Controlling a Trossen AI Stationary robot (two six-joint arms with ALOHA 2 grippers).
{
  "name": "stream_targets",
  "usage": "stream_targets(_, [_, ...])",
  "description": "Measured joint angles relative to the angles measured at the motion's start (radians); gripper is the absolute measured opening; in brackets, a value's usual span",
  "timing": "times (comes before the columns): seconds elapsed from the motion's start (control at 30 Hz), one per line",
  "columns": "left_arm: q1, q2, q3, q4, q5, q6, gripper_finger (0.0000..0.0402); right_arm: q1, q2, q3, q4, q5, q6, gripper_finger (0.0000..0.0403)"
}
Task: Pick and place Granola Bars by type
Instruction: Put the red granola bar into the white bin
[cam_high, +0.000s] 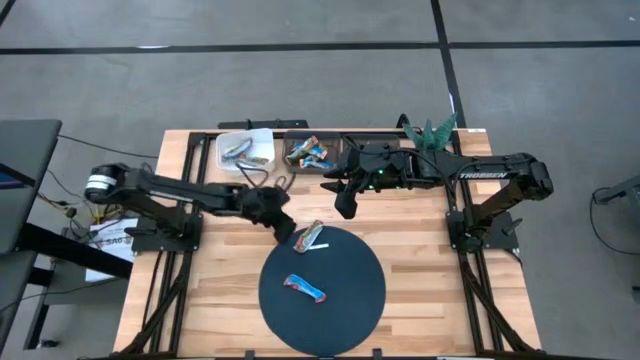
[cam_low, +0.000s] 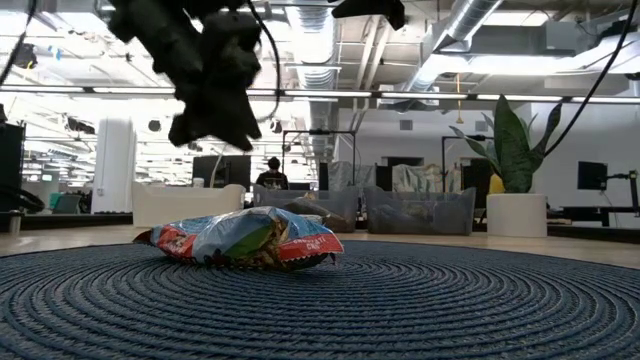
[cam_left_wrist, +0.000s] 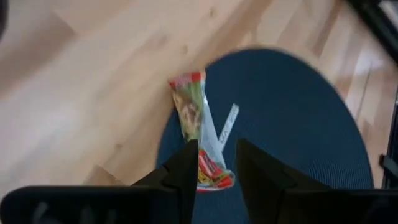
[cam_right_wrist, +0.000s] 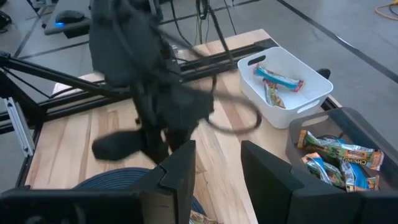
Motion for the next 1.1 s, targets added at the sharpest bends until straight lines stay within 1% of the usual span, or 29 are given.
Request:
stream_targets(0.1, [-0.016,0.082,0.000,0.063,0.015,-0.023,0.0103,0.000,0.000,0.000,0.000,0.000,0.000,0.0120])
stream_targets(0.2, [-0.016,0.144,0.000,0.077,0.012,-0.066,0.0103,0.000,0.000,0.000,-0.002,0.000,0.000,0.0120])
stream_targets(0.33, [-0.017,0.204,0.000,0.080,0.016,-0.080,0.0103,0.000,0.000,0.000,-0.006,0.000,0.000,0.0120])
stream_targets(0.5, [-0.021,0.271,0.000,0.124,0.066,-0.071,0.0103,0.000,0.000,0.000,-0.006,0.000,0.000,0.0120])
stream_targets(0.6, [-0.023,0.288,0.000,0.181,0.076,-0.065,0.0103,0.000,0.000,0.000,-0.006,0.000,0.000,0.0120])
stream_targets(0.7, [-0.023,0.289,0.000,0.205,0.055,-0.053,0.0103,0.000,0.000,0.000,-0.007,0.000,0.000,0.0120])
stream_targets(0.97, [-0.026,0.289,0.000,0.189,0.040,-0.004,0.0103,0.000,0.000,0.000,-0.006,0.000,0.000,0.0120])
stream_targets(1.1, [-0.026,0.289,0.000,0.189,0.061,0.000,0.0104,0.000,0.000,0.000,-0.006,0.000,0.000,0.0120])
